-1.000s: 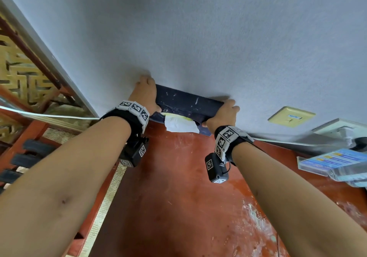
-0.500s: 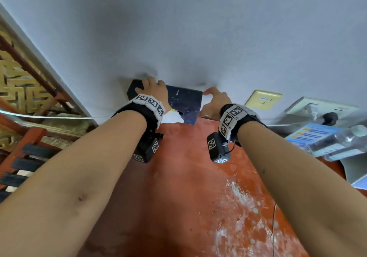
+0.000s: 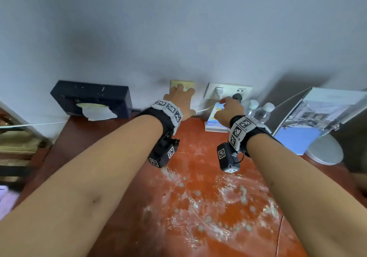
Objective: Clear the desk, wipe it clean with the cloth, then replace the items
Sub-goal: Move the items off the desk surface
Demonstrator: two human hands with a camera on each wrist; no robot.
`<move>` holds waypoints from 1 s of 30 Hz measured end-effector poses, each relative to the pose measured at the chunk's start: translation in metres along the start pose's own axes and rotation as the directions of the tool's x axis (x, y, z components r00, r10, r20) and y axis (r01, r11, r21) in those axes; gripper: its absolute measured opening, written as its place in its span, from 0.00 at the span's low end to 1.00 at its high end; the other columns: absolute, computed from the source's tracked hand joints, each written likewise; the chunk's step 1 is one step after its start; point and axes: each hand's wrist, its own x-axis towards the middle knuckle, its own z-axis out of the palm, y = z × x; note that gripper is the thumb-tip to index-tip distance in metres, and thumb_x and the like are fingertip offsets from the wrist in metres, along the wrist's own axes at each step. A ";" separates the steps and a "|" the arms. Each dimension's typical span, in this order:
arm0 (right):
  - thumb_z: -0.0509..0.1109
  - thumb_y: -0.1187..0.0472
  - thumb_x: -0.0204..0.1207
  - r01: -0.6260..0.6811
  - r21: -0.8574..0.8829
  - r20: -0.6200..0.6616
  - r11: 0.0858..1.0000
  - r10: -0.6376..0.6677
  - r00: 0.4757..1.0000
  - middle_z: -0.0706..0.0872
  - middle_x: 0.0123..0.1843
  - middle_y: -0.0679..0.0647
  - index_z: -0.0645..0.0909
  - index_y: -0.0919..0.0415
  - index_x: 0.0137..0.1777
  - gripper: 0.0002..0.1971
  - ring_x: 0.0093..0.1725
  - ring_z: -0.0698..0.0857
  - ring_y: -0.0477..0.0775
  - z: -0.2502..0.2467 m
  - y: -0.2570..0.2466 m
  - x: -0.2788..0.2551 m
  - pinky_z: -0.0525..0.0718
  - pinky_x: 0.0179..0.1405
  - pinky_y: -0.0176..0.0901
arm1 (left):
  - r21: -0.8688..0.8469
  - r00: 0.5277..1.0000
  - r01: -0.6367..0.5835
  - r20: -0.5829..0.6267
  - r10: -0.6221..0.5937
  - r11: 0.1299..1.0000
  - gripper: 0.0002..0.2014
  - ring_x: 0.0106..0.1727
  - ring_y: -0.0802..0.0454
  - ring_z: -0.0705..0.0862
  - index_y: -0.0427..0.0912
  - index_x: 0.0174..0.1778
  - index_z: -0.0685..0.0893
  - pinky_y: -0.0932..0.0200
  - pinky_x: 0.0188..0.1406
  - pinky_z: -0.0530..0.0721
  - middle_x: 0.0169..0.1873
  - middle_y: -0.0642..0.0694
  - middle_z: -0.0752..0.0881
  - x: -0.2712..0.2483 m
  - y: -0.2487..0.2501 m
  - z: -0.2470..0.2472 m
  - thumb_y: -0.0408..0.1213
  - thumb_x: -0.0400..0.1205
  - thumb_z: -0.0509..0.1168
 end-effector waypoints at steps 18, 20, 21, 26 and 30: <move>0.63 0.69 0.76 0.149 -0.074 0.032 0.986 -0.147 0.989 0.79 0.70 0.58 0.77 0.57 0.71 0.23 0.67 0.79 0.60 -0.009 0.099 0.083 0.76 0.64 0.46 | -0.066 0.999 -0.021 0.046 0.024 0.998 0.23 0.60 0.40 0.80 0.37 0.70 0.73 0.50 0.54 0.82 0.60 0.39 0.80 0.077 0.106 0.069 0.26 0.78 0.66; 0.63 0.69 0.77 0.136 -0.071 0.000 0.988 -0.137 0.991 0.84 0.62 0.58 0.83 0.59 0.62 0.16 0.60 0.82 0.59 -0.006 0.100 0.086 0.79 0.57 0.46 | -0.050 1.000 -0.010 -0.010 0.010 0.999 0.19 0.59 0.41 0.82 0.39 0.69 0.75 0.50 0.52 0.82 0.58 0.40 0.82 0.078 0.103 0.073 0.27 0.81 0.62; 0.63 0.70 0.78 0.121 -0.047 -0.016 0.992 -0.122 0.992 0.86 0.59 0.58 0.85 0.58 0.59 0.14 0.58 0.83 0.58 -0.005 0.100 0.086 0.79 0.54 0.44 | -0.046 1.000 -0.009 -0.027 0.007 0.999 0.19 0.57 0.41 0.82 0.41 0.69 0.76 0.50 0.51 0.81 0.57 0.40 0.83 0.078 0.101 0.073 0.28 0.82 0.60; 0.66 0.66 0.79 0.128 0.009 -0.045 0.992 -0.128 0.991 0.88 0.53 0.57 0.87 0.58 0.53 0.09 0.53 0.84 0.56 -0.004 0.089 0.074 0.75 0.47 0.38 | 0.004 0.999 0.033 -0.028 -0.033 0.999 0.13 0.54 0.39 0.84 0.40 0.61 0.82 0.52 0.46 0.81 0.55 0.40 0.85 0.071 0.086 0.059 0.30 0.82 0.61; 0.71 0.65 0.77 0.144 0.012 -0.031 0.990 -0.143 0.989 0.89 0.53 0.56 0.88 0.58 0.53 0.08 0.50 0.83 0.52 -0.002 0.058 0.057 0.76 0.46 0.38 | 0.039 0.997 0.044 -0.066 -0.042 0.998 0.11 0.53 0.40 0.84 0.41 0.60 0.82 0.54 0.42 0.77 0.54 0.40 0.84 0.049 0.056 0.040 0.32 0.82 0.61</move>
